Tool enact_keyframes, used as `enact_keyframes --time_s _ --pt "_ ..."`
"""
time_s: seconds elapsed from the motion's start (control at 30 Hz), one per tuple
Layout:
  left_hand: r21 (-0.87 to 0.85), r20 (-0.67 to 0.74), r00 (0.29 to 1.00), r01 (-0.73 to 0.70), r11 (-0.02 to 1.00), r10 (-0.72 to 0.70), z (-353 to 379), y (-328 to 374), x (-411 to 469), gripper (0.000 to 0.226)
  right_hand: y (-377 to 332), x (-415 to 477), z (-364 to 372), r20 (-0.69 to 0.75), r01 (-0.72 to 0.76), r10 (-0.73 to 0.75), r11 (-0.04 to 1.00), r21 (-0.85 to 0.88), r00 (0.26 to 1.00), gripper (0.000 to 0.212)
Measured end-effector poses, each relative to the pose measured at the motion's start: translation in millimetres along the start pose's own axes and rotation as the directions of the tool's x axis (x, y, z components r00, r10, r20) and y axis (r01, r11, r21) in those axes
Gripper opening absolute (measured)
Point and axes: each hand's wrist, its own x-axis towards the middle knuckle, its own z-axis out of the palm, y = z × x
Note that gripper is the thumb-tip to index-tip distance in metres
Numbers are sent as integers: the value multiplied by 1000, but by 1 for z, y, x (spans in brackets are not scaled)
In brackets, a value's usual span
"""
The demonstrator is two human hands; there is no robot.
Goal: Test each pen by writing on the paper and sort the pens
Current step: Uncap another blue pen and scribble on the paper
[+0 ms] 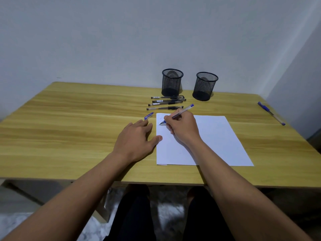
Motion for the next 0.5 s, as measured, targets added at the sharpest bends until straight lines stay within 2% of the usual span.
enact_keyframes --time_s 0.3,0.5 --pt "7 8 1000 14 1000 -14 0 0 1 70 -1 0 -2 -36 -41 41 999 -8 999 11" --pt "-17 -12 1000 7 1000 -7 2 -2 1 68 -1 0 -2 -81 -15 12 999 -40 997 14"
